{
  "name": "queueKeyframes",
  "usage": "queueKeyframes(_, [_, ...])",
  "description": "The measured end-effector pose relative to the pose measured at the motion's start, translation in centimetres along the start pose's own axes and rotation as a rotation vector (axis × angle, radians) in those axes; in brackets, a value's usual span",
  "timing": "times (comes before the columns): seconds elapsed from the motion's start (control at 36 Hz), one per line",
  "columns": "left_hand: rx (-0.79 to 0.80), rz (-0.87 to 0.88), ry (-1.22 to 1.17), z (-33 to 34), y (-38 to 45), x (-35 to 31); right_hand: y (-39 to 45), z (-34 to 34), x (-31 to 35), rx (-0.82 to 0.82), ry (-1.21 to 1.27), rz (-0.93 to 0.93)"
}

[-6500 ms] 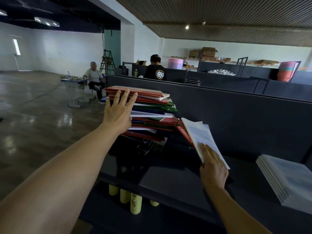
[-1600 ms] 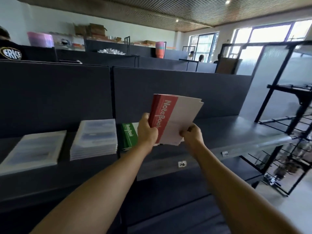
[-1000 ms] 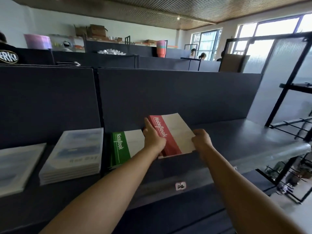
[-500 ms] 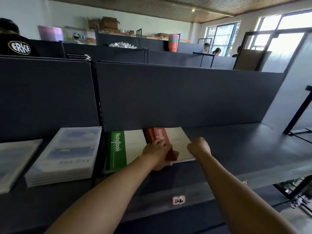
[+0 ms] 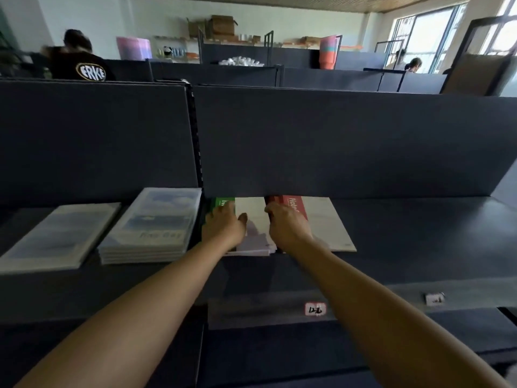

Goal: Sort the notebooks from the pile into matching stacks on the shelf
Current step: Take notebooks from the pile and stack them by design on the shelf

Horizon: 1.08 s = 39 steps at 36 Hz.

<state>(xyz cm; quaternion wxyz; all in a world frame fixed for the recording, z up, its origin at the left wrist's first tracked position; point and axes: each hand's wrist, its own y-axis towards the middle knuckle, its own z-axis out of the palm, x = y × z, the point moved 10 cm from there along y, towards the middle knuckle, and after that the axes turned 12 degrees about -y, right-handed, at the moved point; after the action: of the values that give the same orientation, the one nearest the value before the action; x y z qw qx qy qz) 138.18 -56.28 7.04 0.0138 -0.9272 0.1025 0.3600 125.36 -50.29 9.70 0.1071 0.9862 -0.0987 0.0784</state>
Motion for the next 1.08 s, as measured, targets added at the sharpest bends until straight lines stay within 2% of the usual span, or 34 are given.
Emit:
queueKeyframes(0.19, [-0.007, -0.164, -0.177, -0.7, -0.8, 4.3, -0.1, 1.9, 1.9, 0.136, -0.136, 0.057])
queueKeyframes(0.36, [-0.009, -0.078, -0.357, -0.5, -1.9, 3.9, -0.1, 2.9, 2.1, 0.217, 0.013, 0.088])
queueKeyframes(0.47, [0.094, -0.056, -0.404, -0.3, -2.0, 3.8, 0.2, 3.2, 1.8, 0.299, 0.079, 0.025])
queueKeyframes(0.56, [0.211, -0.076, -0.338, 0.1, -2.3, 3.8, -0.5, 4.2, 2.6, 0.438, 0.046, -0.105])
queueKeyframes(0.61, [0.274, -0.077, -0.251, 0.5, -2.8, 3.7, -0.9, 4.7, 3.0, 0.463, -0.047, -0.178])
queueKeyframes(0.72, [0.281, -0.015, -0.089, 1.1, -2.5, 3.8, -0.5, 4.0, 2.9, 0.289, -0.205, -0.204])
queueKeyframes(0.81, [0.262, 0.016, 0.085, 0.8, -2.6, 3.3, -0.7, 3.2, 2.5, 0.243, -0.235, -0.248])
queueKeyframes(0.86, [0.233, 0.072, 0.157, 0.5, -2.9, 1.9, -0.6, 1.0, 1.1, 0.133, -0.167, -0.182])
queueKeyframes(0.94, [0.208, 0.207, 0.042, 1.1, -3.9, -2.0, -0.7, -1.9, -4.5, -0.037, -0.009, 0.106])
queueKeyframes(1.0, [0.209, 0.300, -0.009, 2.3, -4.7, -4.9, -1.5, -2.2, -8.9, -0.062, 0.017, 0.305])
queueKeyframes(1.08, [0.277, 0.432, 0.100, 5.5, -6.0, -8.5, -2.9, -0.9, -13.6, 0.000, 0.017, 0.476])
